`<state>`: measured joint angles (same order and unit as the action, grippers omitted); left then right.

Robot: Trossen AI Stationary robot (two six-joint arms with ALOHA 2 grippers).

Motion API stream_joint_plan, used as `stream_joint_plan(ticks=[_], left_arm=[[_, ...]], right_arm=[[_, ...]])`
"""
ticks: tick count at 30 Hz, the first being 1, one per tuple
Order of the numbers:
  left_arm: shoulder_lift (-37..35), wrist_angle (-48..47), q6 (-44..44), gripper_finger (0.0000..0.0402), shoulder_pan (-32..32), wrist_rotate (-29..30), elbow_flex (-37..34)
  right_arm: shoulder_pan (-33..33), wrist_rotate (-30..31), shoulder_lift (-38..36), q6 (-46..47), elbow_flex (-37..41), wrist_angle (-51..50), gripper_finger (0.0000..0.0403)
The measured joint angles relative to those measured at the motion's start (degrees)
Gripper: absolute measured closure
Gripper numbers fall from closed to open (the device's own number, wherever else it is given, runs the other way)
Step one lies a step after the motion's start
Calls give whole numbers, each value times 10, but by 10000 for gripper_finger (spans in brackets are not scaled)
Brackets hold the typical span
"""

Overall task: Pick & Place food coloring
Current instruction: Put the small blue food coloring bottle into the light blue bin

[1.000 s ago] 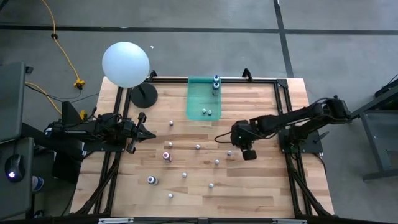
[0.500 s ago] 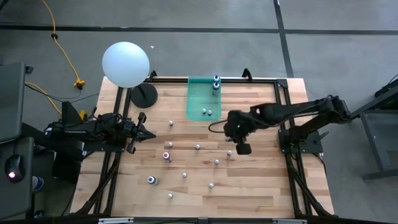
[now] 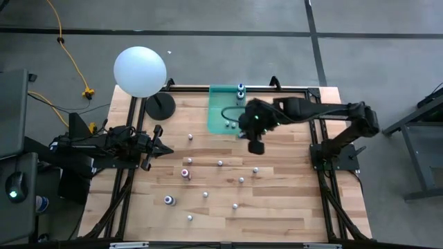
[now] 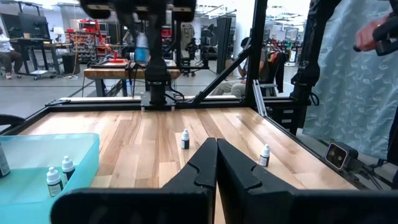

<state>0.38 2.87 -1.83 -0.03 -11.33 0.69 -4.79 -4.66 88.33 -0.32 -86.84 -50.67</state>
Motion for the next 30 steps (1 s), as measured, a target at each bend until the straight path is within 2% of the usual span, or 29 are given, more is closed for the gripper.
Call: stream_joint_plan(ticks=[8, 13, 22, 30], left_arm=[[0, 0, 0, 401, 0, 0, 0], [0, 0, 0, 401, 0, 0, 0], [0, 0, 0, 401, 0, 0, 0], [0, 0, 0, 401, 0, 0, 0]], right_arm=[[-63, 13, 97, -15, -95, -6, 337], [-105, 15, 150, 3, -127, -9, 338], [-164, 46, 198, -2, -103, -17, 336], [-193, 63, 210, -23, -51, -13, 338]])
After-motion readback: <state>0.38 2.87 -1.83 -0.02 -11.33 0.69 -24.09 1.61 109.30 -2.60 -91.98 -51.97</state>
